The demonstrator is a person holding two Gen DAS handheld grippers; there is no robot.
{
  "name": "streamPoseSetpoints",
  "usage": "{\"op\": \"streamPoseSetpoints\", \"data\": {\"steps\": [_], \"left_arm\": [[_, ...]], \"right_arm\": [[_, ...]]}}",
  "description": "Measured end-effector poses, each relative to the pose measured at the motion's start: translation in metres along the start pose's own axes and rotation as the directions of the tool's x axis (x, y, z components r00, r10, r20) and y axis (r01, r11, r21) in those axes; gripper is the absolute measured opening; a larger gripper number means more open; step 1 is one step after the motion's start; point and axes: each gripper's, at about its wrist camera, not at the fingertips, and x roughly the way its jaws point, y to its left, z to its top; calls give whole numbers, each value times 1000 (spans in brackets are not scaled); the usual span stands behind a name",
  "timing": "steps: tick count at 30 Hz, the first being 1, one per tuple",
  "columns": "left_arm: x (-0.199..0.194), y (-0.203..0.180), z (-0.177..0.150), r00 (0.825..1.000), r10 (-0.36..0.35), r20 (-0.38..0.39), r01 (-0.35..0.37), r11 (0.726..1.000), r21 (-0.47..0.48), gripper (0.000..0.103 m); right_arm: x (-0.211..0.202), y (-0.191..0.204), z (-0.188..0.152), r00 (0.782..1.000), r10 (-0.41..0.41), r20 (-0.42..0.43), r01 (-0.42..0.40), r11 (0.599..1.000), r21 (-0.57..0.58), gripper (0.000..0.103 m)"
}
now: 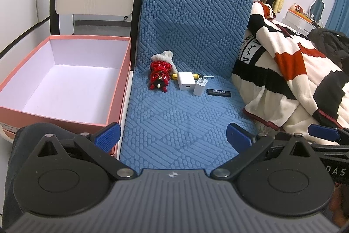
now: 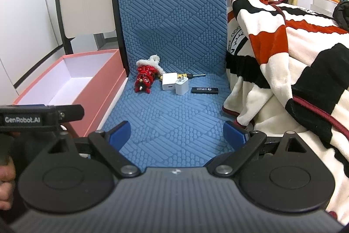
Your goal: Organize rigid objects
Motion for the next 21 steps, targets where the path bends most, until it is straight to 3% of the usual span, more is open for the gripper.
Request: {"op": "streamPoseSetpoints", "data": {"steps": [21], "left_arm": [[8, 12, 1, 1000, 12, -15, -12, 1000, -8, 103]], "right_arm": [[15, 7, 6, 1000, 12, 6, -12, 1000, -8, 93]]}}
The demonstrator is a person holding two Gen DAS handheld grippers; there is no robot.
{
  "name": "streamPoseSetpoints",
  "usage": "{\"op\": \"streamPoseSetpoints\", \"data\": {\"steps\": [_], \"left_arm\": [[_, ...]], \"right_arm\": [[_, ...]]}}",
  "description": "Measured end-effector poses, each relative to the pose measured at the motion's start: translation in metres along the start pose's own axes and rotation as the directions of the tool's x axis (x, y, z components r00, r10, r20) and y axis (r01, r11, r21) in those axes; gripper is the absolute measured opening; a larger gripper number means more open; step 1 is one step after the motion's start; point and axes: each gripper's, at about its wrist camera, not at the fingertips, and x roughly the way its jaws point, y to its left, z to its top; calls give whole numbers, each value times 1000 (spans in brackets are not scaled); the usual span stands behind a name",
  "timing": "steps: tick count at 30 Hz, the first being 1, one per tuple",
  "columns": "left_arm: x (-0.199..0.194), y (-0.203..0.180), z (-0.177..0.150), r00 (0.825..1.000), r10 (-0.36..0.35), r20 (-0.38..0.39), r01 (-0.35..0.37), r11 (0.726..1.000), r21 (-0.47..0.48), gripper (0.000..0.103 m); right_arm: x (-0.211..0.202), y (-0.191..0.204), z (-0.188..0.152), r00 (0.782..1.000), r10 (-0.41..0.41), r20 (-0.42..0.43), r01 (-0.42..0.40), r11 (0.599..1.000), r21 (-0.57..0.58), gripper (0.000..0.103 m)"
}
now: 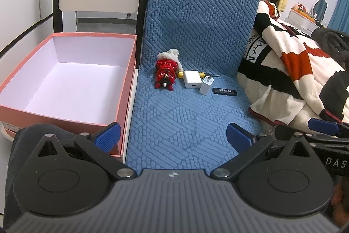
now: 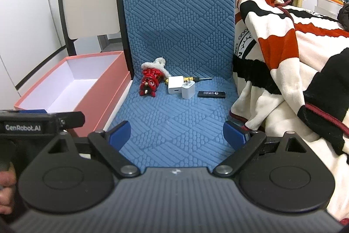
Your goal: Organize rigid objects
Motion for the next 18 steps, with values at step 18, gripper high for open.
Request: {"op": "streamPoseSetpoints", "data": {"steps": [18], "left_arm": [[44, 10, 9, 999, 13, -50, -13, 1000, 4, 103]], "right_arm": [[33, -8, 16, 1000, -26, 14, 25, 996, 89, 93]]}}
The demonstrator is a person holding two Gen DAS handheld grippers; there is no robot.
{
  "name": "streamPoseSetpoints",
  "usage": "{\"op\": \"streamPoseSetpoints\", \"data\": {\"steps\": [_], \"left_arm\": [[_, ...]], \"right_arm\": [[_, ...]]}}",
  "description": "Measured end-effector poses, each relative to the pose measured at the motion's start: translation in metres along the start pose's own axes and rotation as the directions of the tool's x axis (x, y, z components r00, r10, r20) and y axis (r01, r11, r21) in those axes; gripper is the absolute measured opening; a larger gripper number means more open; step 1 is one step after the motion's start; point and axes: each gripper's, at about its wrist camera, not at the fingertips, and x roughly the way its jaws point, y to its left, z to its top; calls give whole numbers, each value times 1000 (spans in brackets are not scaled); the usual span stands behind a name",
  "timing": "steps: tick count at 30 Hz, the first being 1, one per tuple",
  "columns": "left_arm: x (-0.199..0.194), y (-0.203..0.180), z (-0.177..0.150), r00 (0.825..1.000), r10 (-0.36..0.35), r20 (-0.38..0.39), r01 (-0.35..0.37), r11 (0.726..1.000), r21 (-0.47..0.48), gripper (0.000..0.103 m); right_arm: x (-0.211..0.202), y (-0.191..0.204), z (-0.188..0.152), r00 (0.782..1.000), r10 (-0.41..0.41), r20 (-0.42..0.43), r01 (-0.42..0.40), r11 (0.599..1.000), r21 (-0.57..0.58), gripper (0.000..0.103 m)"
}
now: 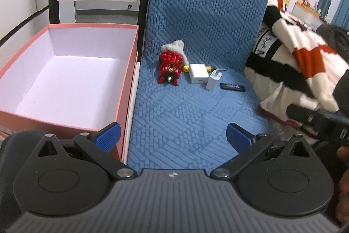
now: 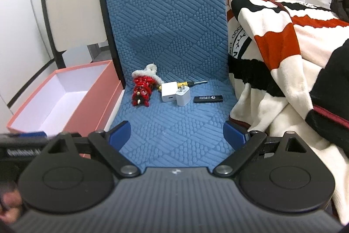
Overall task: Organize rigid objects
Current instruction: 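Move the left gripper to the red toy while the right gripper approaches the white plug adapter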
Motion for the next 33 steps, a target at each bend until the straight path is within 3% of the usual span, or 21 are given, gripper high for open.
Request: {"op": "streamPoseSetpoints", "data": {"steps": [11, 15, 19, 24, 33], "left_arm": [[45, -8, 29, 999, -35, 14, 35, 998, 45, 103], [64, -13, 39, 999, -51, -7, 51, 997, 60, 103], [83, -14, 45, 997, -75, -2, 75, 995, 59, 103], [111, -17, 51, 997, -70, -40, 74, 992, 101, 103], [149, -18, 69, 999, -27, -29, 31, 988, 149, 101]], "right_arm": [[37, -6, 17, 1000, -14, 12, 13, 999, 37, 92], [53, -8, 22, 1000, -3, -7, 4, 999, 52, 82], [68, -14, 25, 1000, 3, -14, -2, 995, 100, 80], [88, -20, 29, 999, 15, -34, -11, 991, 131, 78], [128, -25, 40, 996, 46, -72, -36, 990, 134, 75]]}}
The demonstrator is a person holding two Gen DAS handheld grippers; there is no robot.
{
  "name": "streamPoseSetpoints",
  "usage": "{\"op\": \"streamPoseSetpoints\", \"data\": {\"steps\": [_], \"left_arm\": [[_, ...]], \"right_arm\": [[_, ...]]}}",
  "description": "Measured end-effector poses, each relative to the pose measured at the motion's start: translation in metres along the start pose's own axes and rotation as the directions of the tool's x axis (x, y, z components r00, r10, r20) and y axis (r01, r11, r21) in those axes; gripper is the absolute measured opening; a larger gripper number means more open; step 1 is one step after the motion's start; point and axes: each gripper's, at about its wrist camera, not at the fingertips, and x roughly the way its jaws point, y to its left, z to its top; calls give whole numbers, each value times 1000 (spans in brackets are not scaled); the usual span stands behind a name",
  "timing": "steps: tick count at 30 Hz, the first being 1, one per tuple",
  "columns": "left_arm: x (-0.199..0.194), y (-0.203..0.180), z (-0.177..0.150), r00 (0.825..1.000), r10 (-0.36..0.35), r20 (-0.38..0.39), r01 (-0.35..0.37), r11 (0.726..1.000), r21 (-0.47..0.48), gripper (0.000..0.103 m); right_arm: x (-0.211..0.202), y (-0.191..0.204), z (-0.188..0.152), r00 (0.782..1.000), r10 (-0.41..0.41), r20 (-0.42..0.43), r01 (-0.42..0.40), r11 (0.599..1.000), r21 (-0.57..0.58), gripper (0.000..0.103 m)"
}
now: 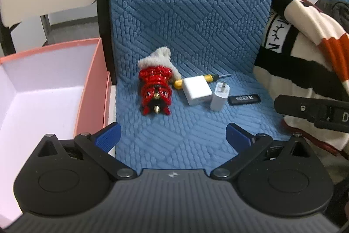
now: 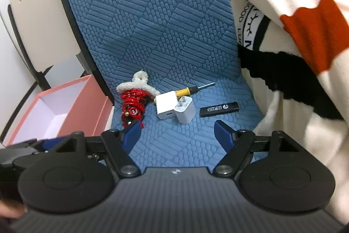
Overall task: Organize rigid objects
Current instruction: 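Move the left gripper to the red toy while the right gripper approaches the white plug adapter, then close the left gripper on the red toy while the right gripper grasps the white plug adapter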
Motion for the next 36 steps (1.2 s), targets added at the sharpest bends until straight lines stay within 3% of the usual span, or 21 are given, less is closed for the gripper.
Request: {"op": "streamPoseSetpoints", "data": {"steps": [2, 9, 15, 21, 36], "left_arm": [[10, 0, 4, 1000, 1, -7, -1, 1000, 10, 94], [46, -4, 14, 1000, -14, -19, 15, 999, 50, 78], [83, 0, 25, 999, 26, -43, -24, 998, 50, 70], [116, 14, 36, 996, 39, -80, -39, 999, 5, 70], [152, 23, 40, 990, 64, -122, -65, 998, -4, 70]], "right_arm": [[14, -3, 5, 999, 2, -32, -1, 1000, 8, 65], [65, -18, 24, 991, 45, -126, -28, 991, 133, 56], [102, -21, 37, 982, 65, -177, -31, 982, 188, 51], [131, -17, 47, 976, 67, -206, -27, 981, 192, 51], [175, -6, 44, 963, -52, -265, 91, 986, 138, 51]]}}
